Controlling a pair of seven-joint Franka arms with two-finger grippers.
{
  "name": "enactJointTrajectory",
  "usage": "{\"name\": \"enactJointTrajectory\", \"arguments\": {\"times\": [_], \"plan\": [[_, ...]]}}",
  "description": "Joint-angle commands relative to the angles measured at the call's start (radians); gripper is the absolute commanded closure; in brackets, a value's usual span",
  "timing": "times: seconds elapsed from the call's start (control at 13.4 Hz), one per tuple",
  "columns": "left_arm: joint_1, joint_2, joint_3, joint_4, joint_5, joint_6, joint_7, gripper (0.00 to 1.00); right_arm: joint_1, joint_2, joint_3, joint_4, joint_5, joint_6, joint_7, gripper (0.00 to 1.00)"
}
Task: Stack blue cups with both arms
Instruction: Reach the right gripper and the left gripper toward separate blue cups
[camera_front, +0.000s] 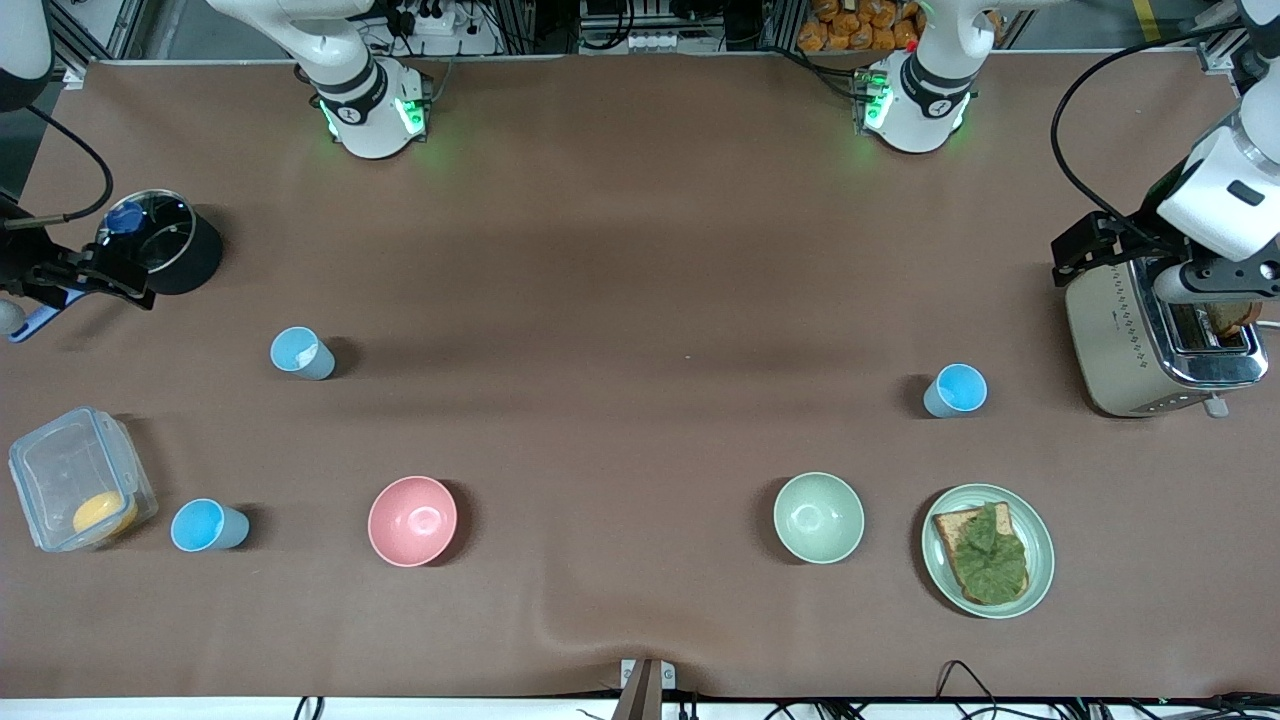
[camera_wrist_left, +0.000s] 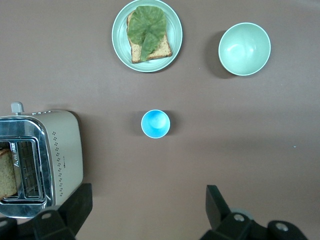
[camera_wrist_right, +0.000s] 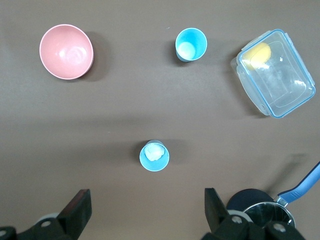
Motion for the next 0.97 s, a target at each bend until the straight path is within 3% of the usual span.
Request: {"name": "enactJointTrajectory", "arguments": {"times": [0.0,0.15,0.45,0.82,0.9], "plan": [[0.007,-0.004,0.004,0.002,-0.001,0.000,0.026,0.00,-0.007,0.011,0.004,0.021,0.007,-0.013,0.013,0.00],[0.006,0.003,0.004,0.005,0.075,0.001,0.039,0.00,-0.008,0.011,0.004,0.020,0.007,-0.016,0.013,0.00],[0.007,0.051,0.004,-0.050,0.072,0.018,0.045,0.00,-0.008,0.013,0.004,0.020,0.007,-0.016,0.013,0.00],[0.062,0.056,0.001,-0.315,0.083,0.350,0.091,0.00,-0.007,0.063,0.004,0.018,0.006,-0.036,0.001,0.00],[0.073,0.060,0.001,-0.367,0.083,0.429,0.103,0.00,-0.002,0.113,0.004,0.020,0.006,-0.033,0.001,0.00]]}}
